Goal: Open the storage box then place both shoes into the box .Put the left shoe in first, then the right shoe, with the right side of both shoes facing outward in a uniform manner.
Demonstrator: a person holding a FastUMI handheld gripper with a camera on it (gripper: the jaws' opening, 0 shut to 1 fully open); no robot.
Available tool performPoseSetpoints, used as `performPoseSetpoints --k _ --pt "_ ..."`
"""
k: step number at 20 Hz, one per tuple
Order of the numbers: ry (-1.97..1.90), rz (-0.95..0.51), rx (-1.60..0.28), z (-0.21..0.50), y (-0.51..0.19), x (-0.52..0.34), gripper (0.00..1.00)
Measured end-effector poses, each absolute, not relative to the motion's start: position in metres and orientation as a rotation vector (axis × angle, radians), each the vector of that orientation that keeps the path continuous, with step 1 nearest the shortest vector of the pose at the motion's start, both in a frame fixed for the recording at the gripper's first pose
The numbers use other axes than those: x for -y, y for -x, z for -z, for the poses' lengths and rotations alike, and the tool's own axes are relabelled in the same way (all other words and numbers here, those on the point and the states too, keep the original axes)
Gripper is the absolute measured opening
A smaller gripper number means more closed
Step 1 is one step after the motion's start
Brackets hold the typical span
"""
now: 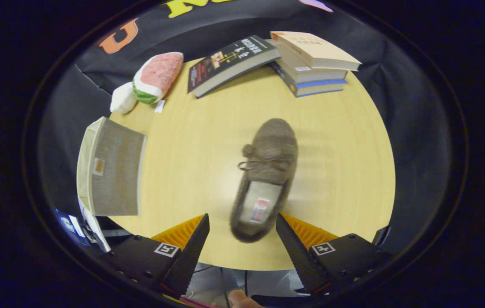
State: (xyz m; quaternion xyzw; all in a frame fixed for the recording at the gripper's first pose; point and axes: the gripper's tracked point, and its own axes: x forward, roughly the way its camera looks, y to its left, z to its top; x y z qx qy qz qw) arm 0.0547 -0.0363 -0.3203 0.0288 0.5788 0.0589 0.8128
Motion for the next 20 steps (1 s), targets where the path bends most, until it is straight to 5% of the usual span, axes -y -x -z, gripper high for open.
performPoseSetpoints --k 10,14,19,20 --pt "-0.040 0.044 -1.232 0.379 -0.094 0.097 0.96" --pt "-0.083 -0.007 -1.221 0.384 -0.100 0.077 0.79" --pt "-0.180 0.004 -1.252 0.386 -0.097 0.056 0.17" --pt "-0.170 0.025 -1.252 0.379 -0.096 0.060 0.17"
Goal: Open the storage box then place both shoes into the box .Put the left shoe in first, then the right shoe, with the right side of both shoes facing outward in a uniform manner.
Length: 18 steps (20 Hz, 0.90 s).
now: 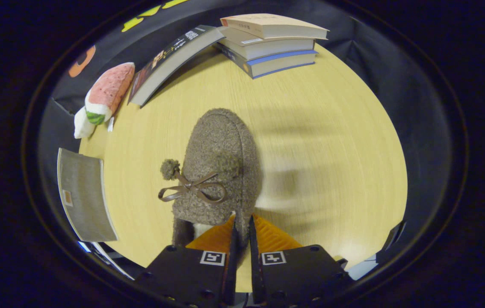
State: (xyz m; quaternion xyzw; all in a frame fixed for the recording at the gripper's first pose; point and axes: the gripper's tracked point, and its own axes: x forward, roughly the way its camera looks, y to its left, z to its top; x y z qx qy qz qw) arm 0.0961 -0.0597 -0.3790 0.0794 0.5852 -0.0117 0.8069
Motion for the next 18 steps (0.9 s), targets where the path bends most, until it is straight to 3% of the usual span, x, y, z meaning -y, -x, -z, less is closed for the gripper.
performPoseSetpoints --k 1,2,10,18 --pt "-0.159 0.022 -1.265 0.384 -0.097 0.058 0.02" --pt "-0.167 0.035 -1.262 0.385 -0.099 0.059 0.01" --pt "-0.245 0.042 -1.298 0.344 -0.086 0.046 0.01" --pt "-0.199 -0.093 -1.206 0.248 -0.083 -0.047 0.01"
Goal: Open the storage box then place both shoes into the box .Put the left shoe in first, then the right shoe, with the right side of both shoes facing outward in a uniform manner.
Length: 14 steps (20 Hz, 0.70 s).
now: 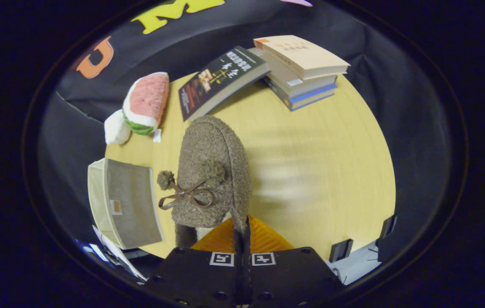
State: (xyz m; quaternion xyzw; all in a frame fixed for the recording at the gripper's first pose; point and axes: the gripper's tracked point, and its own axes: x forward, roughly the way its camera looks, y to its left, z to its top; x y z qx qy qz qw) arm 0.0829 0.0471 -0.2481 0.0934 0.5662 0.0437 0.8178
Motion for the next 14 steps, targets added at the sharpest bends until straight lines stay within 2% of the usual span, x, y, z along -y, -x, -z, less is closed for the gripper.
performPoseSetpoints --k 7,14 --pt "-0.158 -0.292 -1.188 0.191 -0.061 -0.185 0.01" --pt "-0.123 -0.392 -1.240 0.197 -0.043 -0.290 0.01"
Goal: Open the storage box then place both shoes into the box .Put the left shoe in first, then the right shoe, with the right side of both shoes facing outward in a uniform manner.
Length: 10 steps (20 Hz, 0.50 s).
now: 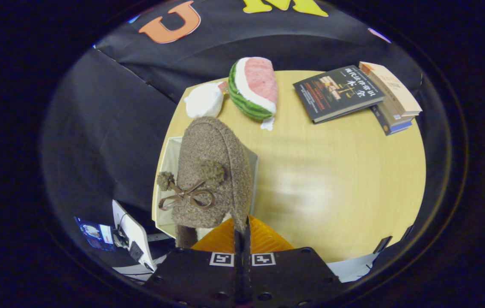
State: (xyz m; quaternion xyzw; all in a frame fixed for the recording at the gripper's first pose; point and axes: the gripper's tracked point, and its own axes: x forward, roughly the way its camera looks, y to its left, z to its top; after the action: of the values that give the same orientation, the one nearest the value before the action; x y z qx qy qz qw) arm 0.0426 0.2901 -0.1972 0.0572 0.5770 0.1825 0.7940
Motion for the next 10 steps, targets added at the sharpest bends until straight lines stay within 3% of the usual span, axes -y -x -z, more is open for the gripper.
performPoseSetpoints --k 10 --pt "-0.114 -0.238 -1.296 0.275 -0.049 -0.355 0.01"
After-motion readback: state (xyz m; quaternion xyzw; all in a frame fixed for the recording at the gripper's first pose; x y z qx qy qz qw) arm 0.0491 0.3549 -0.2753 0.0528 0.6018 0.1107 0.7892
